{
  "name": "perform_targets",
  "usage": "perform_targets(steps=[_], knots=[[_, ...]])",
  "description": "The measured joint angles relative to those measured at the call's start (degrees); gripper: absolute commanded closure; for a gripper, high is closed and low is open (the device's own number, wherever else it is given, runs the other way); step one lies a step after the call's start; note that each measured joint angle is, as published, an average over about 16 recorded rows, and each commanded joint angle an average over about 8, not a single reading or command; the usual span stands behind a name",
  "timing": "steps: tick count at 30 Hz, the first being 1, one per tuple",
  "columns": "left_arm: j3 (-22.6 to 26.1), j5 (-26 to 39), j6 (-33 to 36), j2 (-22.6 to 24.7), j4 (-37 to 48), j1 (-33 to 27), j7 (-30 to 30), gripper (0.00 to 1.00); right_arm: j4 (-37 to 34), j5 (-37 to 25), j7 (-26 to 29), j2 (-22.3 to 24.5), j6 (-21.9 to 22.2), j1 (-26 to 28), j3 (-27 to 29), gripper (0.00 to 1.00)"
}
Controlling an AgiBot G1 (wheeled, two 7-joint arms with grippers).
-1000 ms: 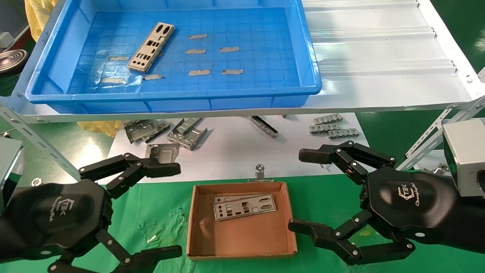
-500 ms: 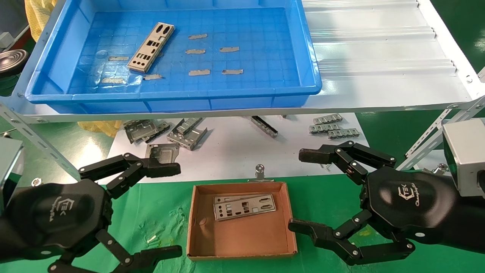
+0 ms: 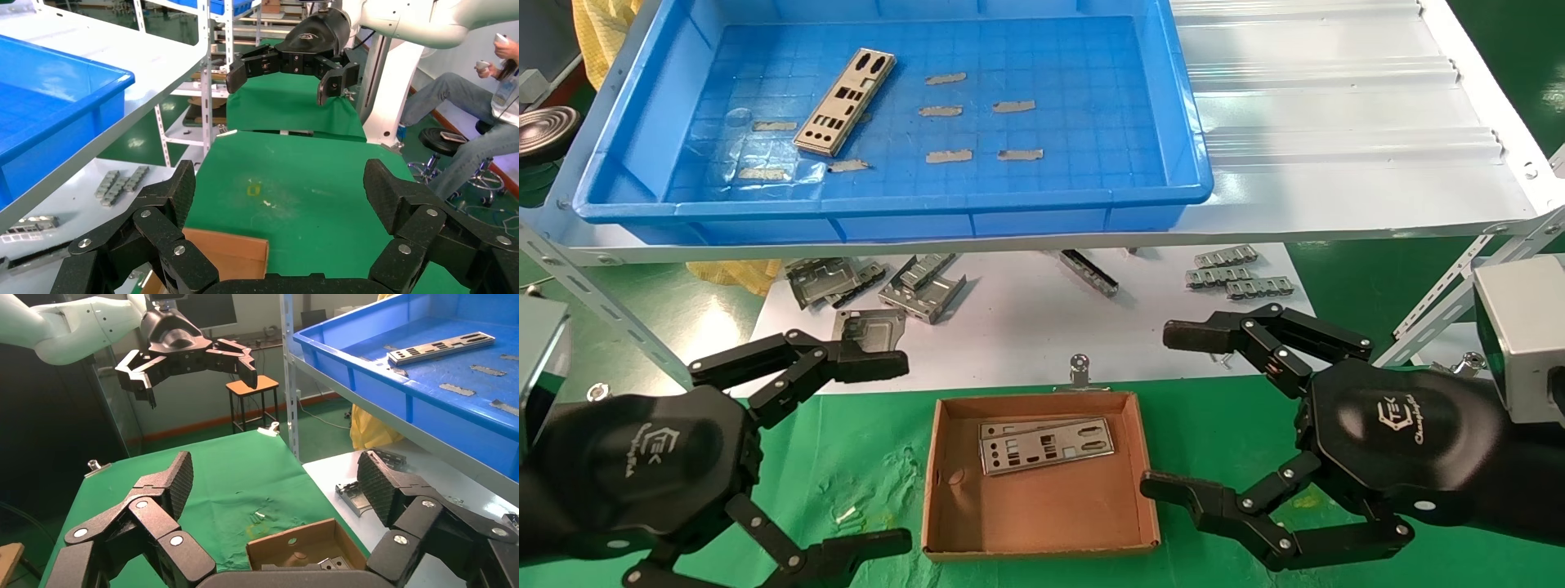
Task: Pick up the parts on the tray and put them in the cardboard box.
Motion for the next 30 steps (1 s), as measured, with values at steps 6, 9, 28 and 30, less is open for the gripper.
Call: perform_targets(steps=[6,9,28,30], knots=[[0.0,0.0,0.0,0.0,0.0,0.0,0.0,0.0,0.0,0.0,0.0,0.0,0.0,0.0,0.0,1.0],[0.0,0.0,0.0,0.0,0.0,0.0,0.0,0.0,0.0,0.0,0.0,0.0,0.0,0.0,0.0,1.0],[0.0,0.0,0.0,0.0,0.0,0.0,0.0,0.0,0.0,0.0,0.0,0.0,0.0,0.0,0.0,1.0],[0.0,0.0,0.0,0.0,0.0,0.0,0.0,0.0,0.0,0.0,0.0,0.0,0.0,0.0,0.0,1.0]])
